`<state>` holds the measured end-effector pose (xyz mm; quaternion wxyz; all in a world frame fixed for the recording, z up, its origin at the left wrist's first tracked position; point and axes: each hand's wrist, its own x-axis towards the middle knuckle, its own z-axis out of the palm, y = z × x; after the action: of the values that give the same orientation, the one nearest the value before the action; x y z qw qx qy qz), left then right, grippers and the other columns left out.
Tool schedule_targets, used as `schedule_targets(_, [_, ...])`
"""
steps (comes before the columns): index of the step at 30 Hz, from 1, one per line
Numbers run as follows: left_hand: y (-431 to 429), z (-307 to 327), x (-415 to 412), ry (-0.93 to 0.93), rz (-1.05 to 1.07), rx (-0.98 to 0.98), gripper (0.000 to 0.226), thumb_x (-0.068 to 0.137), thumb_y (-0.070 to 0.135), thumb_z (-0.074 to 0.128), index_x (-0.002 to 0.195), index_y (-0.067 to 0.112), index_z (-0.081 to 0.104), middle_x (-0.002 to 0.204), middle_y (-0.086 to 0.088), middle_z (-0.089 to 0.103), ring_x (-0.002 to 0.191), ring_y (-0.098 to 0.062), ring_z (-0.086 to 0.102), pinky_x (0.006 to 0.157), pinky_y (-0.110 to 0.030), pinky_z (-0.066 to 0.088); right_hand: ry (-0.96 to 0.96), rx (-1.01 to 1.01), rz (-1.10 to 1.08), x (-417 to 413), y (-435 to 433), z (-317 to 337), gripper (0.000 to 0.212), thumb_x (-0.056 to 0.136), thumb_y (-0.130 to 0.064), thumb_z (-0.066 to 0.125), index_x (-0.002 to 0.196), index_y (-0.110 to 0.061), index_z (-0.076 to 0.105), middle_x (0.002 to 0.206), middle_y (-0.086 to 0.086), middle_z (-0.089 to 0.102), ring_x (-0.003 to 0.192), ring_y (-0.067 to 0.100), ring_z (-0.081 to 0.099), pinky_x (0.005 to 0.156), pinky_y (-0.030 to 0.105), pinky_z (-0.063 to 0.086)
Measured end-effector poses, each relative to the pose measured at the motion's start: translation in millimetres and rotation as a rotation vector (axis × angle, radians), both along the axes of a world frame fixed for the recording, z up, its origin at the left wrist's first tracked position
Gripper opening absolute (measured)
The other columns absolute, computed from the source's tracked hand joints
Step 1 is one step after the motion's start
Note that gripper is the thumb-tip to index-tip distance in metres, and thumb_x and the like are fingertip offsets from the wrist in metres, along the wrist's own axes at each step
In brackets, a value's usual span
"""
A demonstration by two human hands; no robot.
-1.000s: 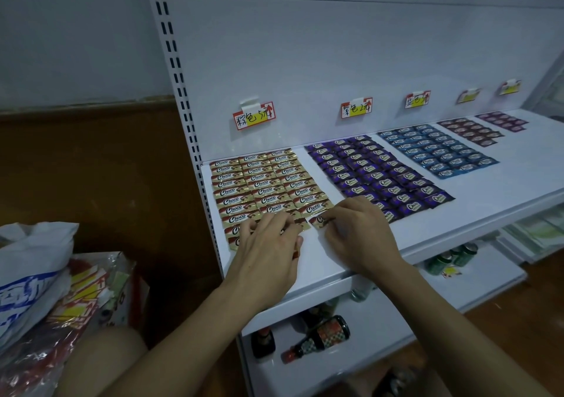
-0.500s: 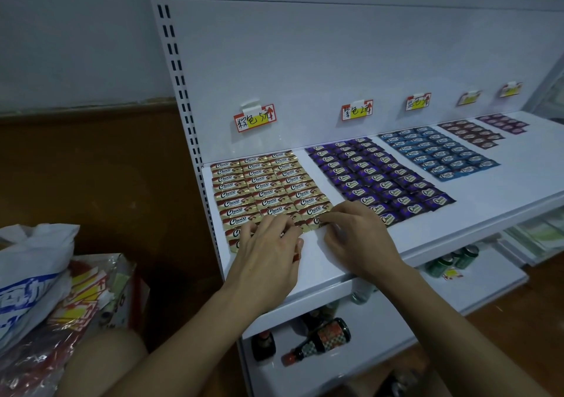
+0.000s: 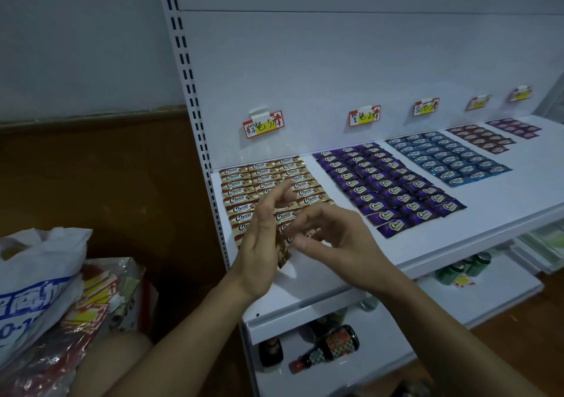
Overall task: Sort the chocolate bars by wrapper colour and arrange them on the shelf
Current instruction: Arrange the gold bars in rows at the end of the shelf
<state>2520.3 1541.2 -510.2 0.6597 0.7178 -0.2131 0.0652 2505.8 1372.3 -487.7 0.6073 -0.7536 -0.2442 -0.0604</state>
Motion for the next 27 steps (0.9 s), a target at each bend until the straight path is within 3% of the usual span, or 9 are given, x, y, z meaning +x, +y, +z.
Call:
schedule_targets(4, [0, 1, 1, 0.042, -0.018, -0.078, 0.09, 0.085, 0.087, 0.017, 0.15, 0.031, 0.043, 0.134, 0.008, 0.057, 0.135, -0.013, 0.048, 0.111, -0.036, 0.042, 0.06, 0.114, 0.087, 2, 21, 6, 0.022, 0.078, 0.009, 0.079, 0.092, 0.005, 0.063, 0.082, 0.009, 0.069, 0.077, 0.023, 0.067, 0.075, 0.054, 0.055])
schedule_targets(7, [9, -1, 1, 0.055, 0.023, -0.108, 0.089, 0.084, 0.088, 0.022, 0.149, 0.031, 0.044, 0.133, 0.008, 0.057, 0.13, -0.01, 0.053, 0.103, -0.031, 0.049, 0.076, 0.115, 0.047, 4, 19, 7, 0.028, 0.076, 0.008, 0.081, 0.098, -0.001, 0.066, 0.08, 0.011, 0.07, 0.075, 0.023, 0.066, 0.074, 0.054, 0.056])
schedule_targets(9, [16, -2, 2, -0.059, 0.177, 0.033, 0.07, 0.097, 0.071, 0.025, 0.144, 0.025, 0.05, 0.131, 0.007, 0.057, 0.128, -0.009, 0.053, 0.102, -0.03, 0.048, 0.048, 0.091, -0.035, 4, 12, 5, 0.026, 0.076, 0.006, 0.082, 0.095, -0.007, 0.071, 0.081, 0.006, 0.071, 0.074, 0.021, 0.067, 0.071, 0.048, 0.057])
schedule_targets(11, [19, -7, 2, -0.248, 0.335, 0.336, 0.045, 0.102, 0.043, 0.034, 0.135, 0.021, 0.056, 0.129, 0.009, 0.055, 0.126, -0.006, 0.05, 0.102, -0.034, 0.043, -0.018, 0.01, -0.127, 5, 1, 1, 0.021, 0.077, 0.002, 0.082, 0.091, -0.01, 0.073, 0.083, 0.004, 0.073, 0.075, 0.021, 0.069, 0.069, 0.039, 0.058])
schedule_targets(13, [16, -13, -1, -0.375, 0.395, 0.599, 0.035, 0.097, 0.029, 0.041, 0.127, 0.023, 0.06, 0.126, 0.01, 0.053, 0.124, -0.008, 0.047, 0.099, -0.033, 0.032, -0.247, -0.23, -0.255, 5, -13, -5, 0.016, 0.079, -0.004, 0.083, 0.089, -0.015, 0.076, 0.087, -0.006, 0.073, 0.081, 0.013, 0.069, 0.07, 0.028, 0.053])
schedule_targets(15, [14, -19, -5, -0.419, 0.39, 0.729, 0.031, 0.092, 0.024, 0.047, 0.118, 0.024, 0.064, 0.122, 0.009, 0.053, 0.122, -0.01, 0.047, 0.099, -0.033, 0.027, -0.485, -0.46, -0.361, 6, -24, -16, 0.013, 0.08, -0.008, 0.083, 0.088, -0.017, 0.079, 0.092, -0.006, 0.072, 0.086, 0.012, 0.068, 0.071, 0.029, 0.054])
schedule_targets(17, [14, -20, -6, -0.42, 0.395, 0.785, 0.027, 0.089, 0.024, 0.049, 0.11, 0.024, 0.067, 0.117, 0.009, 0.054, 0.119, -0.011, 0.048, 0.098, -0.033, 0.026, -0.567, -0.589, -0.4, 4, -31, -27, 0.011, 0.081, -0.01, 0.082, 0.089, -0.017, 0.081, 0.093, -0.001, 0.071, 0.084, 0.017, 0.067, 0.067, 0.036, 0.056])
schedule_targets(21, [14, -21, -6, -0.396, 0.395, 0.84, 0.021, 0.089, 0.024, 0.052, 0.104, 0.025, 0.066, 0.112, 0.011, 0.053, 0.116, -0.012, 0.047, 0.096, -0.032, 0.025, -0.563, -0.753, -0.335, -4, -34, -43, 0.021, 0.081, -0.007, 0.078, 0.098, -0.018, 0.081, 0.095, 0.0, 0.069, 0.083, 0.021, 0.064, 0.065, 0.035, 0.055])
schedule_targets(27, [14, -20, -7, -0.375, 0.387, 0.838, 0.019, 0.089, 0.019, 0.058, 0.107, 0.024, 0.062, 0.11, 0.011, 0.052, 0.109, -0.01, 0.046, 0.091, -0.028, 0.031, -0.427, -0.66, -0.359, -12, -36, -45, 0.021, 0.082, -0.012, 0.071, 0.101, -0.018, 0.075, 0.105, -0.002, 0.062, 0.101, 0.018, 0.056, 0.082, 0.033, 0.052])
